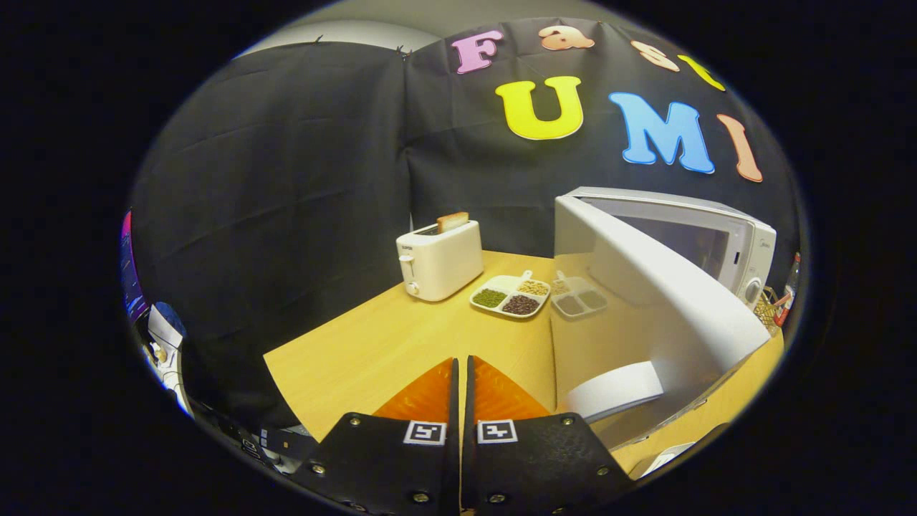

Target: Open the microwave, put the food inside, and close the microwave door.

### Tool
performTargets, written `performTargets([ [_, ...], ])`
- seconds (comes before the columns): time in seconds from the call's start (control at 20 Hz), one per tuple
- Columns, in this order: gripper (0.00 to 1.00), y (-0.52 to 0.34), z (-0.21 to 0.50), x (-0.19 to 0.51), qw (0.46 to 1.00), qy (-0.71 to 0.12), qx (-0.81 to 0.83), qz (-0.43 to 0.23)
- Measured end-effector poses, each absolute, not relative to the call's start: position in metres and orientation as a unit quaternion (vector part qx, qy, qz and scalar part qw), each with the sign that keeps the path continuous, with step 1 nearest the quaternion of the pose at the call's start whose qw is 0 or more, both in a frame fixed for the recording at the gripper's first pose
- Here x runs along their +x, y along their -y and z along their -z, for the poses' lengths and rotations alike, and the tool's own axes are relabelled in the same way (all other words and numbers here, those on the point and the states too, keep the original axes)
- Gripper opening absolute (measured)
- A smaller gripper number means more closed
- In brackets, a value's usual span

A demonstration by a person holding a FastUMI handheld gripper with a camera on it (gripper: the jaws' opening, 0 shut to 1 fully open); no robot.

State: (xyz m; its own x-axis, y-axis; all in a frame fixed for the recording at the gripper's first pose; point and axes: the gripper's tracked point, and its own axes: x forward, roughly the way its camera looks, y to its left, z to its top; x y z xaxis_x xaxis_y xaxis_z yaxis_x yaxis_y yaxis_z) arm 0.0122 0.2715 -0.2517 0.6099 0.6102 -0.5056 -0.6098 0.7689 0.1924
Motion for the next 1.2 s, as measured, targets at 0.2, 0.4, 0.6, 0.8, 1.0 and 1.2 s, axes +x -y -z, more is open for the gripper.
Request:
performTargets([
  [0.2,0.02,-0.237,0.255,0.040,0.908,-0.286,0.013,-0.306],
  [0.4,0.02,-0.206,0.259,0.066,0.917,-0.282,0.010,-0.282],
  [0.6,0.02,-0.175,0.265,0.092,0.927,-0.277,0.004,-0.252],
  [0.8,0.02,-0.148,0.270,0.118,0.934,-0.275,0.002,-0.227],
  [1.0,0.02,-0.128,0.274,0.144,0.940,-0.275,0.014,-0.203],
  [1.2,0.02,-0.113,0.278,0.163,0.942,-0.277,0.021,-0.187],
])
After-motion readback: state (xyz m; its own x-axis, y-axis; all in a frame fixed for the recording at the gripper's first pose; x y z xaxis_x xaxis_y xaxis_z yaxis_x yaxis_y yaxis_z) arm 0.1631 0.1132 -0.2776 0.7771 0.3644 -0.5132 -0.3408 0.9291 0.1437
